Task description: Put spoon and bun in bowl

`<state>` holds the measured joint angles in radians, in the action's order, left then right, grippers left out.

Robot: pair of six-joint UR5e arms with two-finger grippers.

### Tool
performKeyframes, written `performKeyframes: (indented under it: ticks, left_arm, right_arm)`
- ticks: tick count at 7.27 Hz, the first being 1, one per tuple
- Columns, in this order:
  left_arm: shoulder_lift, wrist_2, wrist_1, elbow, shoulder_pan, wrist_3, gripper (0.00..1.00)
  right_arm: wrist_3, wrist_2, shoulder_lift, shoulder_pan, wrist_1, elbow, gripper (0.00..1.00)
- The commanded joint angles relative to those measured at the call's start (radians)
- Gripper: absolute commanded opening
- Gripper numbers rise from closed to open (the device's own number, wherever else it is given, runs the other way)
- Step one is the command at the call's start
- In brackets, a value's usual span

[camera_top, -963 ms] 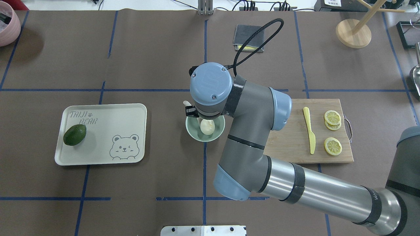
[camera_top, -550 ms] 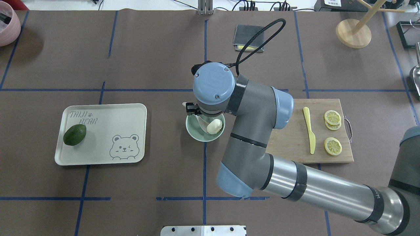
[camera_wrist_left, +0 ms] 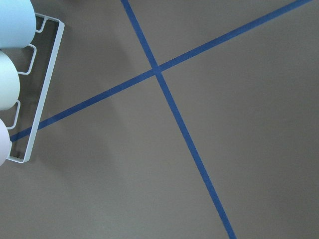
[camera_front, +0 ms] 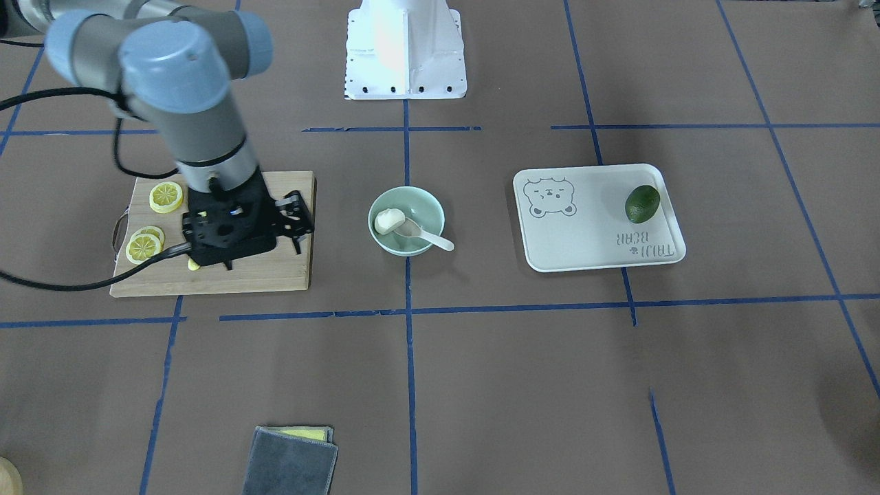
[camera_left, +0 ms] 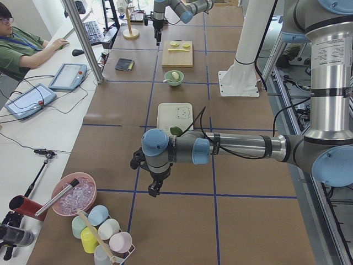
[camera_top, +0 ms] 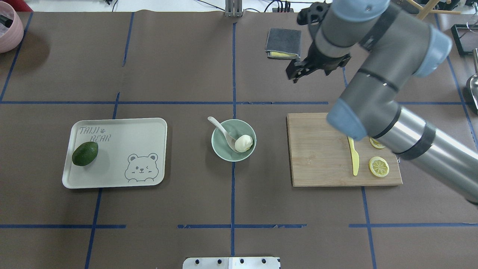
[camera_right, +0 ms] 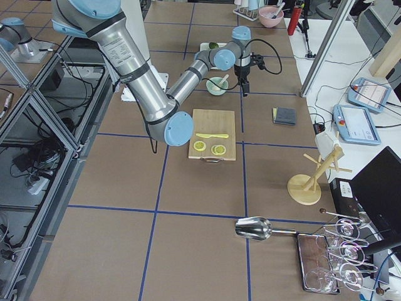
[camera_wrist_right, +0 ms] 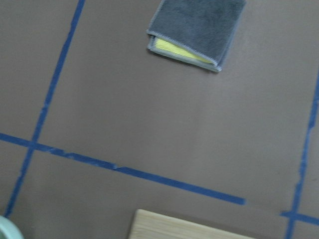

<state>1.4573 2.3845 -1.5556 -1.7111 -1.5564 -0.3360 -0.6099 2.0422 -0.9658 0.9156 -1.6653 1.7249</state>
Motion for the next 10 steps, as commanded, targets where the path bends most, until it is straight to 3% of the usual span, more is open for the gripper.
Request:
performKeyframes:
  ticks: [1, 3, 5, 8, 10]
  left_arm:
    - [-0.034, 0.091, -0.003, -0.011, -0.002, 0.147, 1.00]
    - [-0.026, 0.084, -0.008, -0.018, -0.004, 0.176, 1.00]
    - [-0.011, 0.011, -0.009, -0.028, -0.004, 0.176, 1.00]
    - [-0.029, -0.025, -0.009, -0.079, -0.005, 0.166, 1.00]
    - [-0.029, -0.025, -0.009, -0.076, -0.005, 0.166, 1.00]
  right_arm:
    - [0.361, 0.152, -0.141, 0.254, -0.010, -0.004, 1.00]
    - [0.668, 0.181, -0.215, 0.417, -0.130, -0.007, 1.00]
    - [0.809, 0.232, -0.415, 0.544, -0.120, -0.001, 1.00]
    - [0.805, 0.228, -0.690, 0.640, 0.083, -0.005, 1.00]
    - [0.809, 0.246, -0.749, 0.663, 0.150, -0.008, 1.00]
